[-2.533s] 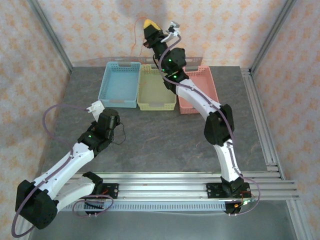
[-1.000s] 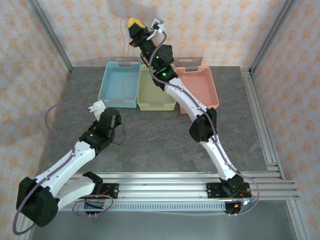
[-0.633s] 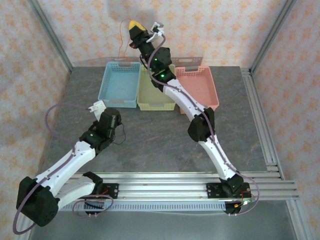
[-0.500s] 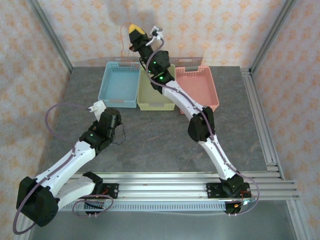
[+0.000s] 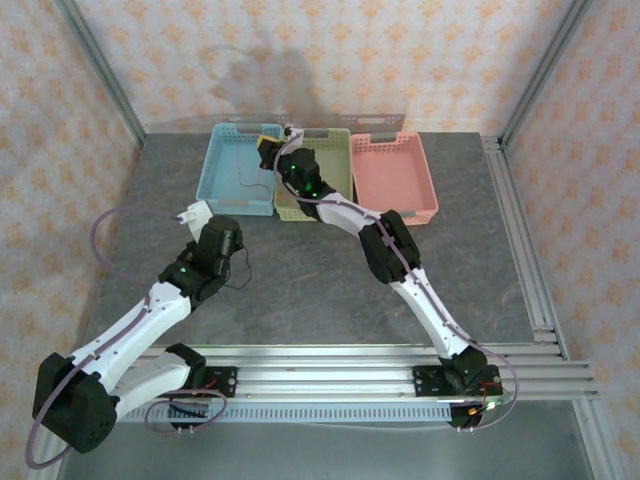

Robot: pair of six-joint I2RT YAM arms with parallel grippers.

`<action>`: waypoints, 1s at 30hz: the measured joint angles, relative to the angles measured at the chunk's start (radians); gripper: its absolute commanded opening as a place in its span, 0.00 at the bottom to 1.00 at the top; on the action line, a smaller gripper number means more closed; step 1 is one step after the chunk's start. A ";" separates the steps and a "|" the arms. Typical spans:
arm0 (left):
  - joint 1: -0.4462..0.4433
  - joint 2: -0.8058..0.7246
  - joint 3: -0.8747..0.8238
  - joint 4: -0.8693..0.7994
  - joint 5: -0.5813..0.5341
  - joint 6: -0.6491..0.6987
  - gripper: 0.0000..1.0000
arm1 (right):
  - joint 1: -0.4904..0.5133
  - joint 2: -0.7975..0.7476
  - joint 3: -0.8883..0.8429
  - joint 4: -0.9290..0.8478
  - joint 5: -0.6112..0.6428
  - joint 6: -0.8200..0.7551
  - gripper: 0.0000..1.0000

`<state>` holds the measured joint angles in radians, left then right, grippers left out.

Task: Untangle the cables

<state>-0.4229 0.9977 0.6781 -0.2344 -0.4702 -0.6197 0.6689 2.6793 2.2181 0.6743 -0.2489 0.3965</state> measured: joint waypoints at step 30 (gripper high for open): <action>0.000 0.015 0.004 0.002 0.018 0.000 0.00 | 0.023 -0.178 0.429 0.063 -0.022 -0.014 0.00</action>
<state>-0.4229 1.0130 0.6819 -0.2329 -0.4522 -0.6197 0.6914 2.5015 2.6472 0.7376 -0.2710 0.3828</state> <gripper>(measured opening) 0.044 0.046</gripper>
